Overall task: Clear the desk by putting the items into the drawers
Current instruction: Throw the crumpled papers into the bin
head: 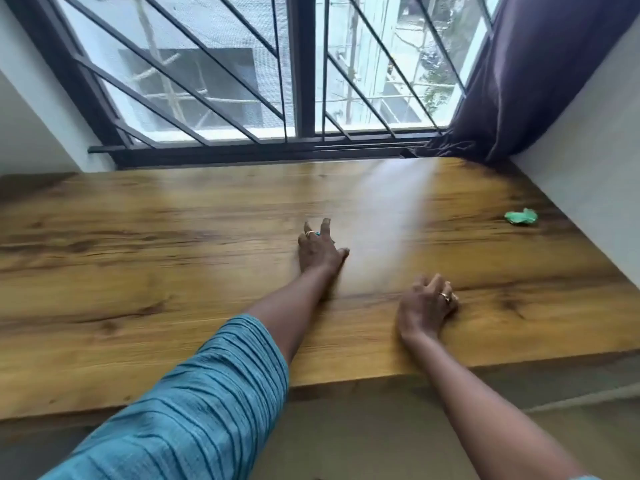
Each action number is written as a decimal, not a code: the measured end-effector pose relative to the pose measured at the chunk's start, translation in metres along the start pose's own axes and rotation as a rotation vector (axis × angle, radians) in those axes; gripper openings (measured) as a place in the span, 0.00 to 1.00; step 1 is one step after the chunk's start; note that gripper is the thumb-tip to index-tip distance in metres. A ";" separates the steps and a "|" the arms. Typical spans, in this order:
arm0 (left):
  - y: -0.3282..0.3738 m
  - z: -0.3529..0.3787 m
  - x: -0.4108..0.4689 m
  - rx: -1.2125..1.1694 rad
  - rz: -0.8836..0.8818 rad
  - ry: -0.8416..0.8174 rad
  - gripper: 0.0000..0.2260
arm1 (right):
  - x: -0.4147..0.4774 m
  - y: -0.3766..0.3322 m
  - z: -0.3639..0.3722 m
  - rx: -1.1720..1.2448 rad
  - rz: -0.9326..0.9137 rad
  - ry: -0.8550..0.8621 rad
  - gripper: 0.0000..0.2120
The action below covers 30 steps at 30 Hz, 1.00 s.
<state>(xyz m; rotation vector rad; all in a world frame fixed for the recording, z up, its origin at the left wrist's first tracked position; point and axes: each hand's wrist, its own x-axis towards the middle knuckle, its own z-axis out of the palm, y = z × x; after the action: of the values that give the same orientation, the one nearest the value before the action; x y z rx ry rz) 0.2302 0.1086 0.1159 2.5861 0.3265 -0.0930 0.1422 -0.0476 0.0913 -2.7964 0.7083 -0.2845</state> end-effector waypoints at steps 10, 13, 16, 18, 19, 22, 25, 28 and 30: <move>-0.055 -0.026 -0.026 -0.225 0.035 0.231 0.20 | -0.028 -0.092 0.029 0.214 -0.403 -0.078 0.08; -0.092 -0.043 -0.050 -0.318 -0.017 0.322 0.20 | -0.061 -0.139 0.030 0.307 -0.567 -0.141 0.09; -0.145 -0.069 -0.075 -0.435 -0.137 0.486 0.19 | -0.117 -0.197 0.026 0.467 -0.769 -0.134 0.05; -0.191 -0.094 -0.096 -0.516 -0.251 0.665 0.17 | -0.163 -0.234 0.027 0.586 -0.891 -0.110 0.06; -0.218 -0.108 -0.108 -0.537 -0.304 0.757 0.17 | -0.188 -0.250 0.029 0.649 -0.970 -0.089 0.08; -0.305 -0.136 -0.151 -0.485 -0.364 1.007 0.14 | -0.269 -0.279 0.042 0.746 -1.227 -0.075 0.14; -0.387 -0.147 -0.208 -0.470 -0.412 1.078 0.17 | -0.354 -0.294 0.059 0.839 -1.430 -0.109 0.13; -0.456 -0.141 -0.255 -0.459 -0.570 1.099 0.18 | -0.423 -0.299 0.083 0.885 -1.649 -0.206 0.11; -0.498 -0.124 -0.278 -0.487 -0.710 1.054 0.19 | -0.461 -0.296 0.107 0.778 -1.713 -0.380 0.14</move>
<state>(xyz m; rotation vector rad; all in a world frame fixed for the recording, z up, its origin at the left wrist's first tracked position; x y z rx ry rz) -0.1627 0.5275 0.0115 1.7131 1.4088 0.9842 -0.0985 0.4498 0.0131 -1.8139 -1.5833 -0.1797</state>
